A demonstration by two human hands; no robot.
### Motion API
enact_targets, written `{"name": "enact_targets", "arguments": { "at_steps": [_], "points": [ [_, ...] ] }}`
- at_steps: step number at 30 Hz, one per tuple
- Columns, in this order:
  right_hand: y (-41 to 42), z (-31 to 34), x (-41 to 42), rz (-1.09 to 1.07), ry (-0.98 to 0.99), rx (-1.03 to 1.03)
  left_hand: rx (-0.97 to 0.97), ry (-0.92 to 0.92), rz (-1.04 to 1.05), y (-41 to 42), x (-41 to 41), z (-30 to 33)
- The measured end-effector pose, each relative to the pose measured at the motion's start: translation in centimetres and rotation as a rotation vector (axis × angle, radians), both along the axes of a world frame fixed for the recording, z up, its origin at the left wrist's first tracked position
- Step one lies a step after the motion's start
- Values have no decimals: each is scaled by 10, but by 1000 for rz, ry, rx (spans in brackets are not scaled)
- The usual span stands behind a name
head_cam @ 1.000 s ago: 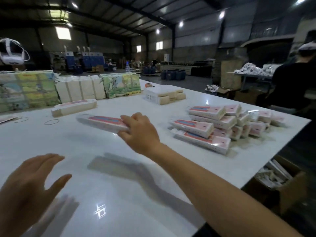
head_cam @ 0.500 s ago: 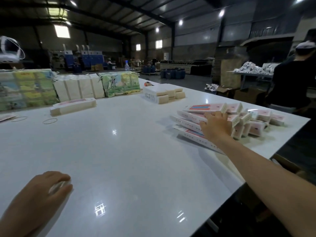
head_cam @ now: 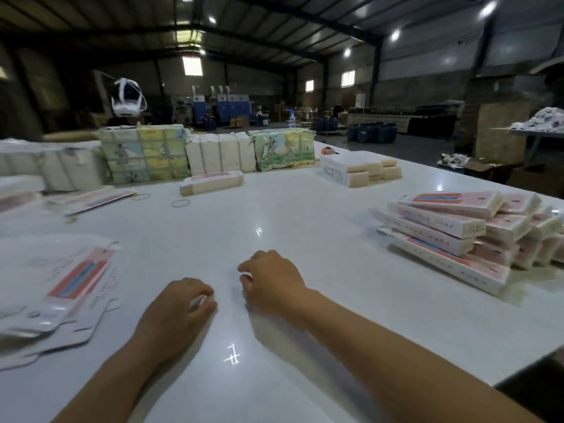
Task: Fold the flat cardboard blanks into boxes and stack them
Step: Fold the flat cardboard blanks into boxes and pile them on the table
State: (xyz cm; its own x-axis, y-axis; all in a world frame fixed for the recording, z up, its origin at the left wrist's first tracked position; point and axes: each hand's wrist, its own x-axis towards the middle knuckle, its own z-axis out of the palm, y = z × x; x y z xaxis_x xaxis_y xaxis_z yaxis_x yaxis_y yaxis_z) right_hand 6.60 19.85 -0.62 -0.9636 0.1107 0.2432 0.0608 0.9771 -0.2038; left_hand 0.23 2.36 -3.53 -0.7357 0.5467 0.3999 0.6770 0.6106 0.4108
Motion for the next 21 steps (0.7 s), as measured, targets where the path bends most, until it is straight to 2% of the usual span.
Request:
{"name": "enact_targets", "arguments": {
  "at_steps": [4,6,8,10,11,14,17,21],
  "points": [
    [-9,-29,-5,33,25,100,21,-33,8,1,2,-1],
    [-4,-33,-5,51,65,81,72,-166,43,0,-2,7],
    [-3,-35,-7,54,96,39,121,-274,143,-9,-21,21],
    [-3,-37,-9,53,112,18,105,-287,356,-32,-53,38],
    [-4,-38,-9,48,118,18,45,-275,499,-50,-68,46],
    [-4,-39,-11,32,134,21,-302,-263,887,-106,-96,57],
    [-6,-38,-12,22,146,38,-453,-280,946,-130,-109,56],
    [-8,-37,-12,19,155,8,-409,-356,964,-129,-120,62]
  ]
}}
